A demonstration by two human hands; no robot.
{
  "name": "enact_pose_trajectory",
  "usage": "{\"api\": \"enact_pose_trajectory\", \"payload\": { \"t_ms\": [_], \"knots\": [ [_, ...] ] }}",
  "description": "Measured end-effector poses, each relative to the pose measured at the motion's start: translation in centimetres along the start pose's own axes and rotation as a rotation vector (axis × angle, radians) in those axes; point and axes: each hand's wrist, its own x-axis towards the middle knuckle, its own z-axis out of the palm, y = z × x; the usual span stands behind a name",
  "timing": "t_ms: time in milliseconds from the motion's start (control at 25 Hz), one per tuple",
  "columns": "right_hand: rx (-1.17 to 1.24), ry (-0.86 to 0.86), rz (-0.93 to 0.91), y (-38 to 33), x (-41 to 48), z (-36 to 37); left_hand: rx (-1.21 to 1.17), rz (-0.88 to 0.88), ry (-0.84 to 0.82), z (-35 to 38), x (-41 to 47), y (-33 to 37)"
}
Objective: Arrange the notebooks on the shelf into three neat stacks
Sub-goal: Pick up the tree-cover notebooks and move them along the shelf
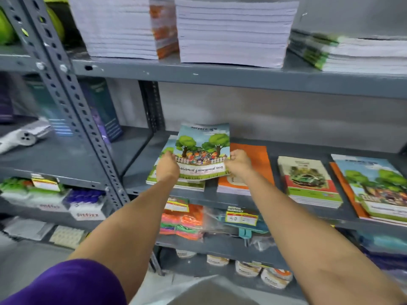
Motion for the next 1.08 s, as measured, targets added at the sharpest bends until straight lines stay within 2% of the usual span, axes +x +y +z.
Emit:
{"api": "enact_pose_trajectory", "payload": {
  "t_ms": [280,560,680,840,1080],
  "knots": [
    [-0.326,-0.047,0.029,-2.9,-0.6,6.9,0.431,0.048,-0.056,-1.2,2.4,-6.2],
    [-0.474,0.053,0.024,-2.2,-1.8,8.7,0.624,0.109,-0.064,-2.1,2.1,-6.2],
    [-0.409,0.081,-0.010,-2.4,-1.7,6.5,0.574,0.164,-0.050,-2.2,1.8,-3.8],
    [-0.424,0.157,-0.024,-0.5,-1.5,0.7,0.507,0.372,-0.098,0.1,0.3,2.5],
    [-0.549,0.299,0.118,7.8,-2.0,-9.8,0.449,0.609,-0.175,6.8,-5.1,12.2]
  ]
}}
